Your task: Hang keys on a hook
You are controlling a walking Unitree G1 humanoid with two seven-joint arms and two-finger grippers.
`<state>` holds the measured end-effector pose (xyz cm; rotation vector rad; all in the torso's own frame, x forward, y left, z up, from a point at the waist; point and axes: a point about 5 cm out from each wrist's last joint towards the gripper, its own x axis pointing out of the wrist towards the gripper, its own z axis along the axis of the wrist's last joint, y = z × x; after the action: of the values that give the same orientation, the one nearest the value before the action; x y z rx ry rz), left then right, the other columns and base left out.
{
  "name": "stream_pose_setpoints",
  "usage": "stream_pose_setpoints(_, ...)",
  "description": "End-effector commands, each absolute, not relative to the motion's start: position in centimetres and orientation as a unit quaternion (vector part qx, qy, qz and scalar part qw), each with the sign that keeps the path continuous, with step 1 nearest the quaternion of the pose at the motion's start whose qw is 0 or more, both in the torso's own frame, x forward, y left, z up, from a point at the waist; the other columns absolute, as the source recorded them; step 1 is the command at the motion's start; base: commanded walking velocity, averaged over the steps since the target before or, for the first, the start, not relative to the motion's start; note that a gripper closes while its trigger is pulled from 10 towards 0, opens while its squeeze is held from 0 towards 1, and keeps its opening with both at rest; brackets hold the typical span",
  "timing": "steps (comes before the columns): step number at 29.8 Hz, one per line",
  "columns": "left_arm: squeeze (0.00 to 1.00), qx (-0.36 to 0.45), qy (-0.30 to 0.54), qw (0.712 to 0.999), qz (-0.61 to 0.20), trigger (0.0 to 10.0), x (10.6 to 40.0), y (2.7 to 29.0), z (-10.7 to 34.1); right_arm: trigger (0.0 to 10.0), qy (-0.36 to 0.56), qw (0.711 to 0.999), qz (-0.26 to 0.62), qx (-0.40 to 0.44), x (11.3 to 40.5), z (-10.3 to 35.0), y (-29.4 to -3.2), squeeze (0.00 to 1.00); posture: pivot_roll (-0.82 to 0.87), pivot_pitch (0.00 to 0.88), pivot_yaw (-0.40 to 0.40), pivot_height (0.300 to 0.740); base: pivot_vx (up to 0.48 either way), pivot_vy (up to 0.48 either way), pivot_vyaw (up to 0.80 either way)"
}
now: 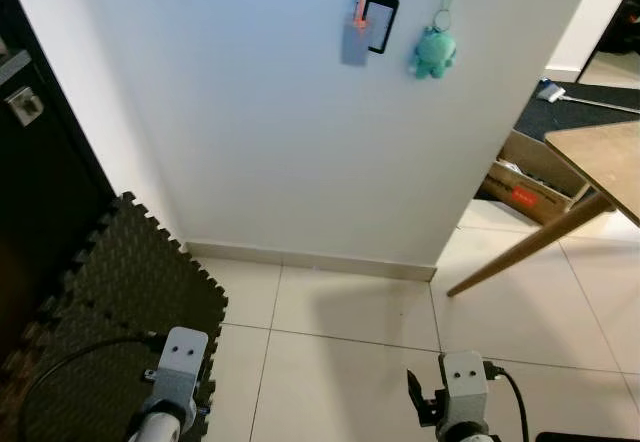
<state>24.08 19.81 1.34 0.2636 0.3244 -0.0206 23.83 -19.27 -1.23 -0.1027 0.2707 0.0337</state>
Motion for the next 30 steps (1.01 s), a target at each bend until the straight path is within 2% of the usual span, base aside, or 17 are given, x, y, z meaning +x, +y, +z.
stream_pose_setpoints(1, 0.00, 0.134, 0.174, 0.975, -0.014, 10.0, 23.56, 19.83, 0.78, 10.0, 0.150, 0.988, 0.009, -0.047, 22.91, -1.96, -19.59, 0.00, 0.09, 0.150, 0.001, 0.740, 0.000, 0.000, -0.62)
stream_pose_setpoints(30, 0.00, 0.134, 0.179, 0.975, -0.012, 10.0, 23.24, 19.84, 0.58, 10.0, 0.152, 0.987, 0.011, -0.047, 22.73, -2.04, -19.67, 0.00, 0.09, 0.158, -0.002, 0.740, 0.000, 0.000, -0.75)
